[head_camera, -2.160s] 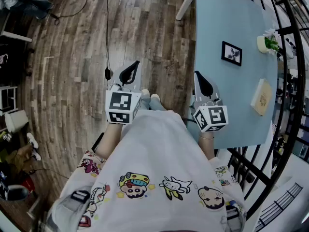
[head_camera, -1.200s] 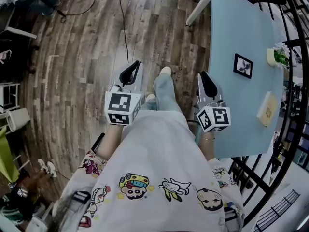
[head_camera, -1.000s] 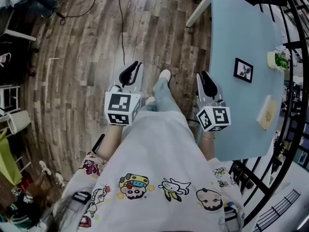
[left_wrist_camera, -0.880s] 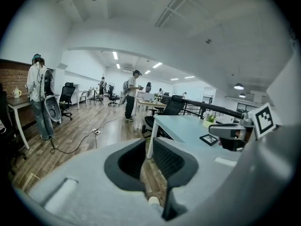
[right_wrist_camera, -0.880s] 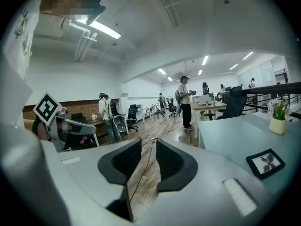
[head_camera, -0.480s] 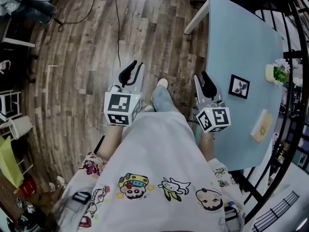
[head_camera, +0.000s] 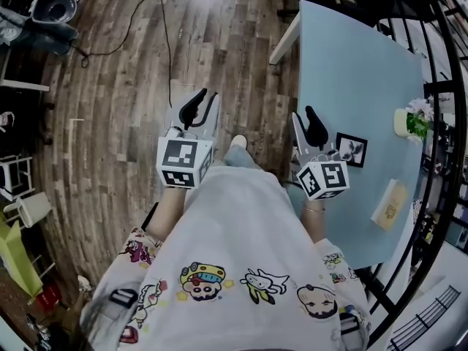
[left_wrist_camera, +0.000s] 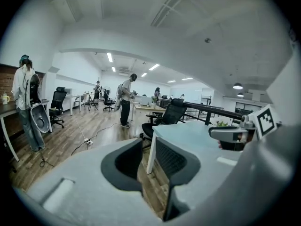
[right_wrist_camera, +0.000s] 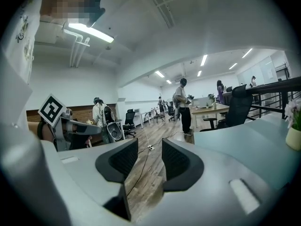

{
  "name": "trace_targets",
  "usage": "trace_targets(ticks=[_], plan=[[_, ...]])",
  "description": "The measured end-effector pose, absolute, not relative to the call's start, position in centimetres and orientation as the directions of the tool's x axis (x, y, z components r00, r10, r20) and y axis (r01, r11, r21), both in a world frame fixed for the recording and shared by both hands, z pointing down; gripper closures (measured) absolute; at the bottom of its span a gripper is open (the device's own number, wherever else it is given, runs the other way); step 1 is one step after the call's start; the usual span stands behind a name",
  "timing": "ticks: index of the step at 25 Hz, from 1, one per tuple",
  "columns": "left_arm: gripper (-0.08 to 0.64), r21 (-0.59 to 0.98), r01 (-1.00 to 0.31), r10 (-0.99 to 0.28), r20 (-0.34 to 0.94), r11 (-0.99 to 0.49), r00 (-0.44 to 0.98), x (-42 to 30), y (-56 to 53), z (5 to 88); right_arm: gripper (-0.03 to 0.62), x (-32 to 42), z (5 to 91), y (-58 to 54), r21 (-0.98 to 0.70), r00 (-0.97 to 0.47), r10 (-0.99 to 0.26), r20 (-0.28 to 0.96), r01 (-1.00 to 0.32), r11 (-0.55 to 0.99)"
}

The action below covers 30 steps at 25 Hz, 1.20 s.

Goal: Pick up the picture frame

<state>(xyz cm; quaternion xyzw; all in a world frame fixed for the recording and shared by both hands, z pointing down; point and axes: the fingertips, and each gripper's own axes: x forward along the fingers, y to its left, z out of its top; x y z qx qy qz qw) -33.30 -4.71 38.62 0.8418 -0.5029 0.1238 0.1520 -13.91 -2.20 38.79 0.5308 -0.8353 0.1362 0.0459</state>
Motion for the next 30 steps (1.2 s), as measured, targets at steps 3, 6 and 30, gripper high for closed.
trace_targets(ticks=[3, 6, 30], plan=[[0.477, 0.125, -0.878, -0.804, 0.359, -0.463, 0.474, -32.0, -6.2, 38.5, 0.430, -12.7, 38.6, -3.4, -0.182, -0.417, -0.885, 0.208, -0.905, 0.384], [0.474, 0.121, -0.864, -0.788, 0.363, -0.489, 0.497, -30.6, -7.4, 38.5, 0.426, -11.5, 38.4, -4.2, -0.192, -0.395, -0.898, 0.195, -0.913, 0.359], [0.463, 0.138, -0.233, -0.164, 0.385, -0.963, 0.908, -0.7, -17.3, 37.9, 0.391, 9.8, 36.9, -2.4, -0.275, 0.362, -0.915, 0.179, -0.875, -0.399]])
